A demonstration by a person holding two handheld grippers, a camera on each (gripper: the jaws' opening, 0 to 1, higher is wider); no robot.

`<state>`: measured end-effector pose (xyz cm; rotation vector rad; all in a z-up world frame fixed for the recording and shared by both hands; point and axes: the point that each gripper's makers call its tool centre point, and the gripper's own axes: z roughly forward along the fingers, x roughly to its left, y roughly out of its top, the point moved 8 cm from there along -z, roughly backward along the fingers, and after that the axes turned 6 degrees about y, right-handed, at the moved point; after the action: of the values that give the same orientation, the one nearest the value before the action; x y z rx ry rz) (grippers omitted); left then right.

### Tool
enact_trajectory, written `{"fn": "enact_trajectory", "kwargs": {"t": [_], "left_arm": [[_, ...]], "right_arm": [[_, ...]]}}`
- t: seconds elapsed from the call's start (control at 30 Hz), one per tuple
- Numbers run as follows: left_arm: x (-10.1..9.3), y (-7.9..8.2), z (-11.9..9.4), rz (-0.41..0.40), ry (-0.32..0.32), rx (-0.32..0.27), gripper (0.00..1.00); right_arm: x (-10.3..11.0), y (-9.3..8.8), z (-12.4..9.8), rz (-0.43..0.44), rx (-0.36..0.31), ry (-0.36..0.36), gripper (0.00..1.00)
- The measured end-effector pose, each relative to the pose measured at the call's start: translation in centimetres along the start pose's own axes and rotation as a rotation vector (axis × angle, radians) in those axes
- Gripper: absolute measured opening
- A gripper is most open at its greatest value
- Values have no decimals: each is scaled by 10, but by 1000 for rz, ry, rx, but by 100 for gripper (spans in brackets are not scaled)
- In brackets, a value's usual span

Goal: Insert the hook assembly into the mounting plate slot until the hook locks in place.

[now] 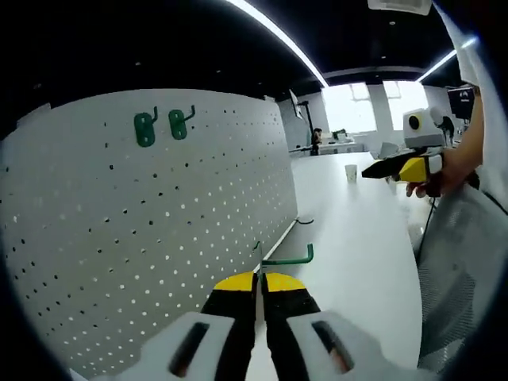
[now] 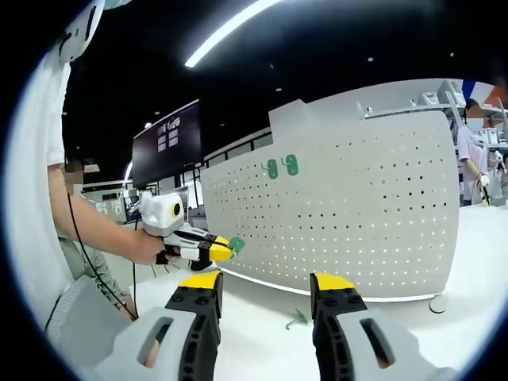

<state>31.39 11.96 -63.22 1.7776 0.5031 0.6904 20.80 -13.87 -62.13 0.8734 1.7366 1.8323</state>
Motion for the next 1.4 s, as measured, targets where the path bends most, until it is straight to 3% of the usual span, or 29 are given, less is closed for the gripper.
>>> {"fn": "enact_trajectory", "kwargs": {"t": [0.27,0.33,0.43,0.73,1.4], "left_arm": [[-6,11,-14,-47,48,-76,2],[-7,15,-17,-106,67,-122,2],[-8,15,-21,-84,87,-120,2],[-14,26,-35,-114,151,-194,2],[-17,25,-49,-175,236,-226,2]], "right_arm": [[0,2,0,0,-7,0,42],[0,2,0,5,-8,-1,42],[0,2,-1,7,-11,-1,42],[4,4,-1,7,-12,14,42],[12,12,-2,-2,-21,30,43]]}}
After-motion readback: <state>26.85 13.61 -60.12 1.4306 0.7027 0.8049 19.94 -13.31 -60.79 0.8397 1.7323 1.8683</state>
